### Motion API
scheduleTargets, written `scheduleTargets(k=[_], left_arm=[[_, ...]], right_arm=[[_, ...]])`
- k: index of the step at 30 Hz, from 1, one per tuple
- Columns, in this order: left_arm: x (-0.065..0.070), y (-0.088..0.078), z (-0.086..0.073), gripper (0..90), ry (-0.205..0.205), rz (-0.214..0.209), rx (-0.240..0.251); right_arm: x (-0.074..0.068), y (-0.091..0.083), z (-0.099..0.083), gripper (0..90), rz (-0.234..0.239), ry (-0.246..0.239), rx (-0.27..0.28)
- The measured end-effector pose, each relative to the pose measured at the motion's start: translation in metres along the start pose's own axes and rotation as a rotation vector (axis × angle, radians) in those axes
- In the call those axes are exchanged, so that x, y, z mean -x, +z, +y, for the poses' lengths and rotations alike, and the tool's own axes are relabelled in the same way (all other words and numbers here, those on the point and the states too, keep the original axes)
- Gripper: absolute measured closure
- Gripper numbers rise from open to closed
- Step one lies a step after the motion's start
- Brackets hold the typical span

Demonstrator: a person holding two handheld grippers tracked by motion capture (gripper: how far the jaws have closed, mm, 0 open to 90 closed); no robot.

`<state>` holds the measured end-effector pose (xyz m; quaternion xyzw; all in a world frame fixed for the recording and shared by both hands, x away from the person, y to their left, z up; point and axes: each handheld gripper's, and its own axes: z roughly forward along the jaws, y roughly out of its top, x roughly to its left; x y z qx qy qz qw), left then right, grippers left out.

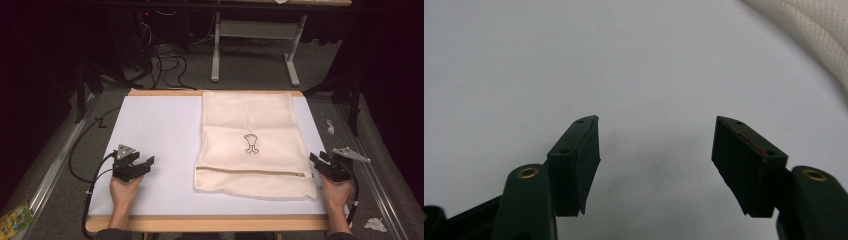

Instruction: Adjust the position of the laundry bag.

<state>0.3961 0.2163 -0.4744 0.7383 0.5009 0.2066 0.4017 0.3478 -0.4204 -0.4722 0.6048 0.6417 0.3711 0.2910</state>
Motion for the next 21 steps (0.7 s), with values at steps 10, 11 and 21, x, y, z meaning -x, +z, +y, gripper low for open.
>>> scheduleTargets(k=[10,11,21], left_arm=[[0.017,0.003,0.01,36.9,0.011,-0.033,-0.02],[0.021,0.004,0.012,36.6,0.007,-0.04,-0.026],[0.044,0.01,0.023,38.6,0.027,-0.115,-0.044]], right_arm=[[-0.002,-0.006,0.001,56.1,0.036,0.014,0.003],[-0.002,-0.006,0.001,56.3,0.038,0.012,0.005],[-0.006,-0.014,0.004,55.7,0.097,0.025,-0.022]])
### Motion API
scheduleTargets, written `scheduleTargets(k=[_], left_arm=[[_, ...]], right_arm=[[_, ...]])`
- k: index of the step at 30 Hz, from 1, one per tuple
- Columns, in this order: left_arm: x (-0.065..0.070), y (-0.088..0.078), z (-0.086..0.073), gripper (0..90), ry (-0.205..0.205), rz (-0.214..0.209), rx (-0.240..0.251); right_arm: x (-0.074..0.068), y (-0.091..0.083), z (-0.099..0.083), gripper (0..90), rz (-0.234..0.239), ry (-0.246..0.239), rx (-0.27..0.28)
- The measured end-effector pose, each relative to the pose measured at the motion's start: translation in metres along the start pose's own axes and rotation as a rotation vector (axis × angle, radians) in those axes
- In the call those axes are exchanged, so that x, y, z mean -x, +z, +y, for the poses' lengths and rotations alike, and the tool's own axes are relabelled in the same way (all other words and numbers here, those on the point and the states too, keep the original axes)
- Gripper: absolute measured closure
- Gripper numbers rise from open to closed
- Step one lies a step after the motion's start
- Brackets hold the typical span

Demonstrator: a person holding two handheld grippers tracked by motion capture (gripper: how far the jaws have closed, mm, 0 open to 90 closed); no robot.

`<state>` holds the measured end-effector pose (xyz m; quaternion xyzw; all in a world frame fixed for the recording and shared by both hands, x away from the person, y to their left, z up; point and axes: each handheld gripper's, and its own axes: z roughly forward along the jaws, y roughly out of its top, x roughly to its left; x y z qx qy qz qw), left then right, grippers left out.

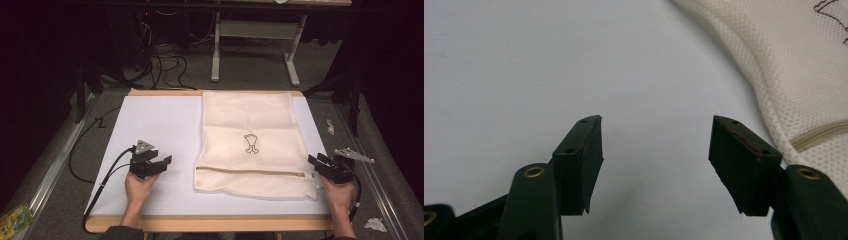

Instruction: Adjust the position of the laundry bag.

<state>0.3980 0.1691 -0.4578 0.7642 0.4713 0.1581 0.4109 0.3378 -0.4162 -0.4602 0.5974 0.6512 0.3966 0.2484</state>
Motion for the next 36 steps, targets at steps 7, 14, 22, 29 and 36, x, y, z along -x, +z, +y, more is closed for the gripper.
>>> scheduleTargets(k=[7,14,22,29,36], left_arm=[[0.017,0.007,0.009,37.4,0.017,-0.041,-0.024],[0.034,0.016,0.016,36.2,0.04,-0.071,-0.043],[0.054,0.032,0.025,35.5,0.055,-0.107,-0.059],[0.067,0.046,0.032,35.4,0.056,-0.135,-0.069],[0.072,0.063,0.038,36.5,0.028,-0.168,-0.101]], right_arm=[[-0.002,-0.003,0.0,56.1,0.029,0.015,-0.017],[-0.004,-0.002,0.002,55.6,0.041,0.02,-0.046],[-0.009,0.002,0.005,55.6,0.046,0.02,-0.078],[-0.013,0.006,0.009,55.7,0.043,0.014,-0.102],[-0.015,0.01,0.013,55.7,0.037,0.016,-0.115]])
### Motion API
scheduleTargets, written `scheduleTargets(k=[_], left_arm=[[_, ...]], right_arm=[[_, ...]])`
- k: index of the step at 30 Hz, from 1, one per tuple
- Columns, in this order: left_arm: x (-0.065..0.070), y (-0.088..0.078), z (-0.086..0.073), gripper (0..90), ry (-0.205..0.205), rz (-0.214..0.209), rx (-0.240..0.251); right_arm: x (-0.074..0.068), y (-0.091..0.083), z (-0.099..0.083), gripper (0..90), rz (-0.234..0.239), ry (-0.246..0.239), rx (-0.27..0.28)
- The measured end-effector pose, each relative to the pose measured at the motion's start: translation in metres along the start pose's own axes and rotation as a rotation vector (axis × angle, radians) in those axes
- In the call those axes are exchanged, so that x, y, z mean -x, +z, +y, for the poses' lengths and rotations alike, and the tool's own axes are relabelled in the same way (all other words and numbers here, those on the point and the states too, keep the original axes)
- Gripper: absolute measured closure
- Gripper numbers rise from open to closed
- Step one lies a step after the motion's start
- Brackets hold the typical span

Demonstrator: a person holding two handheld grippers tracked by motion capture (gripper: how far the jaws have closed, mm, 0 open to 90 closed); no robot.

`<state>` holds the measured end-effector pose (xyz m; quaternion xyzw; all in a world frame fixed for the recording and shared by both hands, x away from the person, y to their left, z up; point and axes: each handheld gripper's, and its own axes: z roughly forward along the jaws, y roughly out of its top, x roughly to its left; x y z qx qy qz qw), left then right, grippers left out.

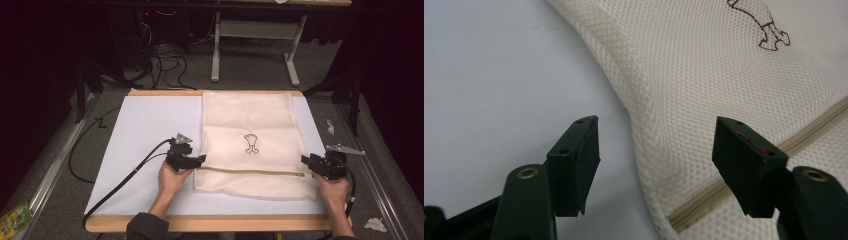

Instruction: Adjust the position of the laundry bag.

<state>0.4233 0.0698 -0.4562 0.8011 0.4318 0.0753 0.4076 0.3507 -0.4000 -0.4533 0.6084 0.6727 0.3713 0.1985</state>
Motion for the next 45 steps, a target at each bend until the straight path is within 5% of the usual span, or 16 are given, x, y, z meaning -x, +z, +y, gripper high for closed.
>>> scheduleTargets(k=[10,28,45], left_arm=[[0.005,0.018,0.003,41.5,-0.001,0.005,-0.022],[0.002,0.025,0.002,81.7,-0.02,-0.028,-0.034],[0.001,0.011,0.007,84.5,0.011,-0.033,0.012]], right_arm=[[0.005,0.006,0.0,56.8,0.011,0.042,-0.014],[0.007,0.015,0.0,86.6,0.039,0.044,-0.07],[0.003,0.009,0.001,89.7,0.051,0.014,-0.028]])
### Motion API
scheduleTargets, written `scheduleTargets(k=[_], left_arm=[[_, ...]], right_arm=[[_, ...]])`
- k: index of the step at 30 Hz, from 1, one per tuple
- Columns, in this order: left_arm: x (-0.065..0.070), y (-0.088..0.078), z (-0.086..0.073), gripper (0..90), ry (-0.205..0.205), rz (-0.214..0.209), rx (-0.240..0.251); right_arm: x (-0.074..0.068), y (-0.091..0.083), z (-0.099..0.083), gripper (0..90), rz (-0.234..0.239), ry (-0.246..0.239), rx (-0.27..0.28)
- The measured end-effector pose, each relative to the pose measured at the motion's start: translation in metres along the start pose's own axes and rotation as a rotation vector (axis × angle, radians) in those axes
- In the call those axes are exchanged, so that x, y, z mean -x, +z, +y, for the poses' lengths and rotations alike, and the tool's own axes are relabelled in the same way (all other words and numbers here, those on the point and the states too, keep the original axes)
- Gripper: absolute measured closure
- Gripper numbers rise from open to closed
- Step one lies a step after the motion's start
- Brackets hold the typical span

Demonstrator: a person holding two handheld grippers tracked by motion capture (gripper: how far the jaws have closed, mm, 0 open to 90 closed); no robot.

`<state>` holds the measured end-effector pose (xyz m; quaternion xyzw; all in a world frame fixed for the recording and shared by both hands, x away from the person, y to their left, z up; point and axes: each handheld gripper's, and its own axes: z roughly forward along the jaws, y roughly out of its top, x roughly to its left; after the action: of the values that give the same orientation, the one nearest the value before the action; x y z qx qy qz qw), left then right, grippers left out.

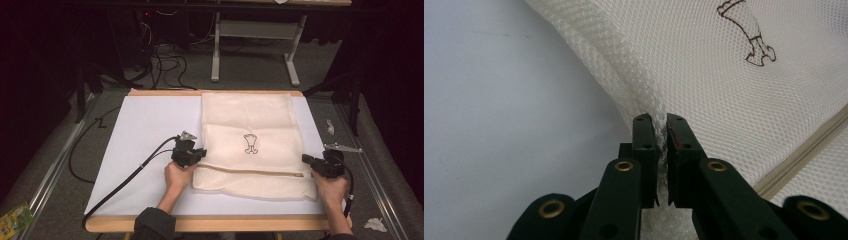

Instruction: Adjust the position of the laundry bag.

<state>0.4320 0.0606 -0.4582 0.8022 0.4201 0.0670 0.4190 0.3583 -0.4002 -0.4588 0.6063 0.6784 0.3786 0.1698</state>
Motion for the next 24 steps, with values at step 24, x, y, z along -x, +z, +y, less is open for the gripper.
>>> scheduleTargets(k=[24], left_arm=[[-0.01,-0.018,-0.002,84.6,0.007,0.021,0.022]], right_arm=[[-0.014,0.003,0.002,89.8,0.046,-0.028,0.007]])
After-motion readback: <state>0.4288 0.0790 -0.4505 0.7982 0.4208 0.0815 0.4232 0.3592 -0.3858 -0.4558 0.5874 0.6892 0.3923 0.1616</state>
